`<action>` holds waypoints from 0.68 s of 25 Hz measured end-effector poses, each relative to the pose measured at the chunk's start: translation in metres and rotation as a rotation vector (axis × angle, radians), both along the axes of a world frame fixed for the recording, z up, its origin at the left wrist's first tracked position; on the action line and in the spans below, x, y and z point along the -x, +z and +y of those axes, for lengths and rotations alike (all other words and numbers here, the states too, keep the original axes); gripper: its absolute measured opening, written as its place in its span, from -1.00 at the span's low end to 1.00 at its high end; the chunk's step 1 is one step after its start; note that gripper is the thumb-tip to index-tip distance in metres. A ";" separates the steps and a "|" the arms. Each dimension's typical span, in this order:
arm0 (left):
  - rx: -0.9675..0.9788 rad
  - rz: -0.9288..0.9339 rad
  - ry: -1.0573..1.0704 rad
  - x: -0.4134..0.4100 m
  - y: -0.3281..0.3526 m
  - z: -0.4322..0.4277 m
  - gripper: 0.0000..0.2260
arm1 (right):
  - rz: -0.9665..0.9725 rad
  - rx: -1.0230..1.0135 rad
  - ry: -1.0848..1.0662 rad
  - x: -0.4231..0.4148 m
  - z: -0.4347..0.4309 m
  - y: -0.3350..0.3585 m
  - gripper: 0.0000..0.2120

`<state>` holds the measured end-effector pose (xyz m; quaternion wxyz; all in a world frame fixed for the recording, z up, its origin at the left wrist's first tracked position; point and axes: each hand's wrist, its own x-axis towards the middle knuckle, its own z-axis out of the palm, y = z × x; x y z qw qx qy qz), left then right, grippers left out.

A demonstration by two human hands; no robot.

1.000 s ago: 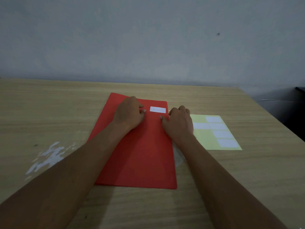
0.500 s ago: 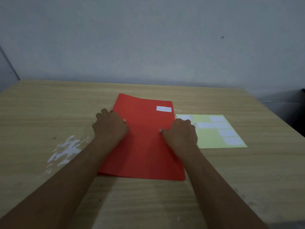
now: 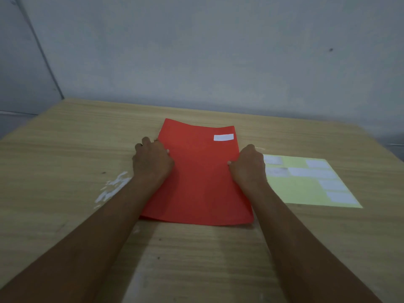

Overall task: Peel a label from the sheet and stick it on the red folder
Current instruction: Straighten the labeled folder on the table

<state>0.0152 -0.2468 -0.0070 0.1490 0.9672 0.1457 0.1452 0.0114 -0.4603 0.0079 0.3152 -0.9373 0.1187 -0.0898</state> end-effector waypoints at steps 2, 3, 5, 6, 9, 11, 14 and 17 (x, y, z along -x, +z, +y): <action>-0.007 -0.003 0.028 -0.006 -0.001 0.020 -0.67 | -0.010 -0.007 0.017 -0.015 0.020 -0.002 -0.62; -0.007 -0.007 0.045 -0.010 0.000 0.031 -0.67 | -0.009 -0.016 0.030 -0.022 0.030 -0.002 -0.61; -0.008 -0.014 0.075 -0.019 -0.001 0.054 -0.66 | -0.011 -0.023 0.072 -0.035 0.053 -0.003 -0.61; -0.010 -0.016 0.087 -0.024 -0.001 0.066 -0.66 | -0.015 -0.023 0.091 -0.040 0.064 -0.004 -0.61; -0.039 -0.011 0.115 -0.038 -0.002 0.093 -0.64 | -0.013 -0.029 0.115 -0.055 0.091 -0.004 -0.64; -0.040 -0.008 0.130 -0.046 -0.003 0.109 -0.64 | -0.011 -0.035 0.129 -0.065 0.106 -0.003 -0.65; -0.035 -0.007 0.151 -0.056 -0.002 0.130 -0.63 | -0.015 -0.018 0.159 -0.078 0.127 -0.003 -0.63; -0.039 0.004 0.165 -0.067 -0.001 0.152 -0.63 | -0.016 0.000 0.186 -0.090 0.148 -0.003 -0.63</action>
